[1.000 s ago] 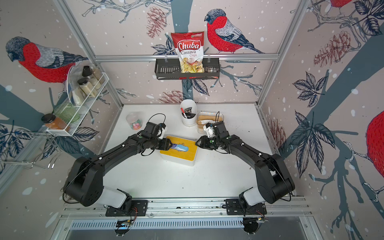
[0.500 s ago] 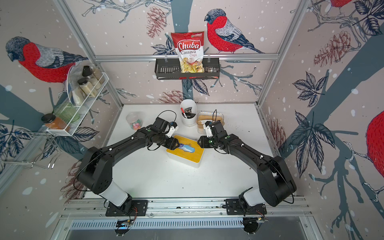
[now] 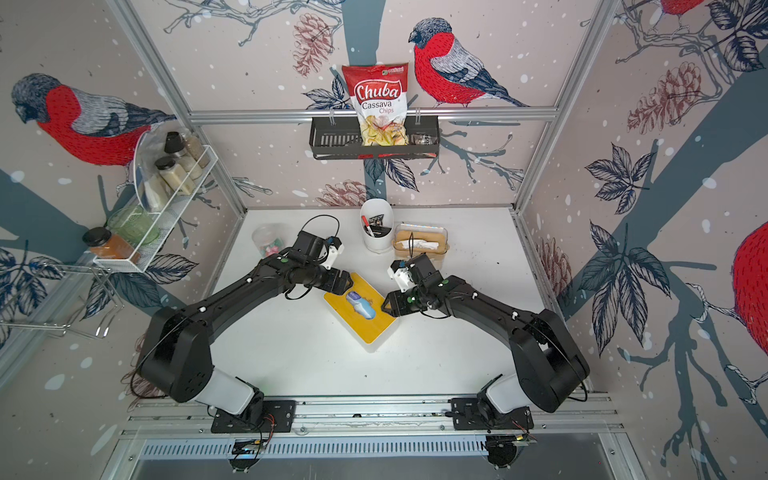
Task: Put the tissue paper into the tissue box
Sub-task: Adjust the tissue box at the center of the board.
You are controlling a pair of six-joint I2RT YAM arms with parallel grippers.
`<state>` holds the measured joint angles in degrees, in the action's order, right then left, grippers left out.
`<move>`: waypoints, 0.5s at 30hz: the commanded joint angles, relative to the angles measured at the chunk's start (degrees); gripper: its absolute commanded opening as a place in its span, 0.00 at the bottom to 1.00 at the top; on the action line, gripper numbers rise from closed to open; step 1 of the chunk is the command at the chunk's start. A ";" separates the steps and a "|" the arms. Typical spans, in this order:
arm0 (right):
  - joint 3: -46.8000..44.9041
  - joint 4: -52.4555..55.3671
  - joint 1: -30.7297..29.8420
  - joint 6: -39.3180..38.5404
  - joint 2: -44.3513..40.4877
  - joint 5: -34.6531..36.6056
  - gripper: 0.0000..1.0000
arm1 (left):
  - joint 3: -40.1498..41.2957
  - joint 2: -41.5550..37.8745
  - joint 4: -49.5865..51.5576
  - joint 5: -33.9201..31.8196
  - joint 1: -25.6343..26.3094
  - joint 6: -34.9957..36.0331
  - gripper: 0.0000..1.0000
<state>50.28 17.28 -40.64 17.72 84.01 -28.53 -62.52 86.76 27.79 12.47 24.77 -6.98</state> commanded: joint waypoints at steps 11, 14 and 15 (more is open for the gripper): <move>-0.13 -9.97 -3.37 -0.03 2.33 -9.19 0.49 | 12.90 -13.62 1.71 3.53 -3.43 -19.23 0.86; -0.35 -11.84 -3.86 0.78 4.09 -10.26 0.49 | 16.65 -15.29 -2.31 8.38 -2.14 -23.75 0.82; -0.39 -12.08 -3.98 0.97 4.33 -10.30 0.48 | 17.02 -15.32 -3.59 10.00 -1.62 -24.83 0.81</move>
<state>50.06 8.82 -44.25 17.50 87.64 -36.47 -46.85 72.10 28.53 15.92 22.11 -26.33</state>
